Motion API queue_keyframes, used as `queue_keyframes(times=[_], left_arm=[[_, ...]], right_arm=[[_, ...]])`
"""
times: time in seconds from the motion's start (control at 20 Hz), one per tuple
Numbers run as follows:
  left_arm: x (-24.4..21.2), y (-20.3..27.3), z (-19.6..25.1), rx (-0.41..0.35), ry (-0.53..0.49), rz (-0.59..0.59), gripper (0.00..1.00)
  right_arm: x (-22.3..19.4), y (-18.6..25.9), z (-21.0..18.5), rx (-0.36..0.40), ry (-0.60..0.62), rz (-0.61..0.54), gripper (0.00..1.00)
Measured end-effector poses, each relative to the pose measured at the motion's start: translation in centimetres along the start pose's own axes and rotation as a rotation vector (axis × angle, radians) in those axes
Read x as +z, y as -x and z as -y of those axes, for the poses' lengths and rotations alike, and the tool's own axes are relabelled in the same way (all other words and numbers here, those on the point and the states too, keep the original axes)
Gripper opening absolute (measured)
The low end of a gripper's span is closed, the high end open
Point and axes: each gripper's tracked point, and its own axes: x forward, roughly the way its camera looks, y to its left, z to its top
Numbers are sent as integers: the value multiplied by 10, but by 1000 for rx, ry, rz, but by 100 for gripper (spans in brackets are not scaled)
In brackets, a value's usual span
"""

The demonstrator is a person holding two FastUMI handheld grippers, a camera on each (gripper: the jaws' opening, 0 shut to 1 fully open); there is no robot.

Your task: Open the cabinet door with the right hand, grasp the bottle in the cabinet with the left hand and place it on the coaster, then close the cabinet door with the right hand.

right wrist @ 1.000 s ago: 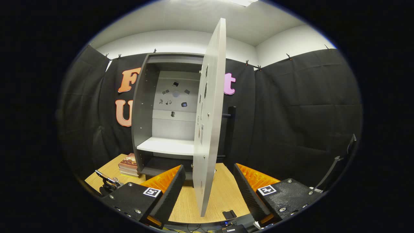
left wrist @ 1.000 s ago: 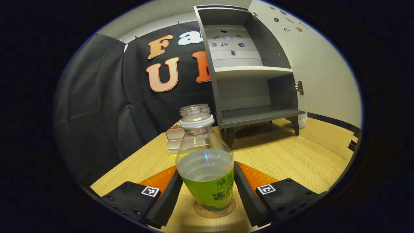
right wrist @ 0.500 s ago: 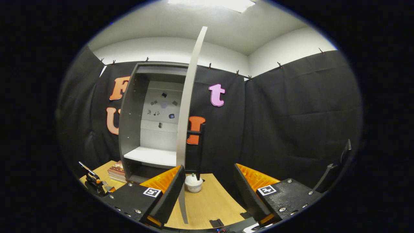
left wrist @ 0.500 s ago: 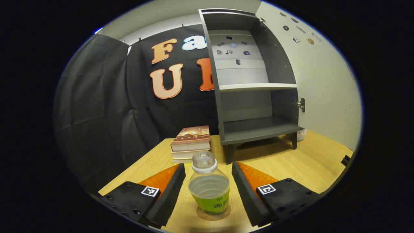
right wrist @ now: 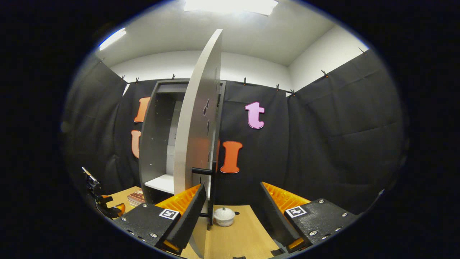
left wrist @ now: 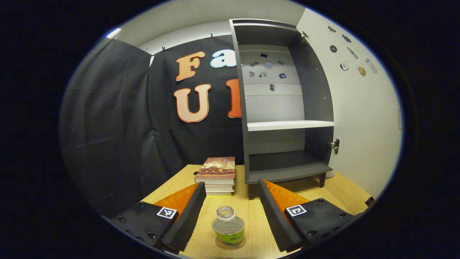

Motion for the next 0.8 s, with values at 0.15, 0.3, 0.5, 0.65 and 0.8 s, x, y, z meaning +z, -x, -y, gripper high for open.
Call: queue_keyframes(times=[0.15,0.3,0.5,0.65,0.8], left_arm=[[21,8,5,5,4,24,93],[37,12,11,21,26,37,92],[56,13,8,29,59,30,95],[76,16,3,56,53,61,94],[85,22,7,76,55,77,94]], right_arm=[[-14,-6,10,35,46,-11,92],[-20,-4,11,89,-14,-13,95],[-18,-1,16,154,8,0,94],[-15,3,15,212,4,17,93],[-16,1,22,232,-10,20,93]])
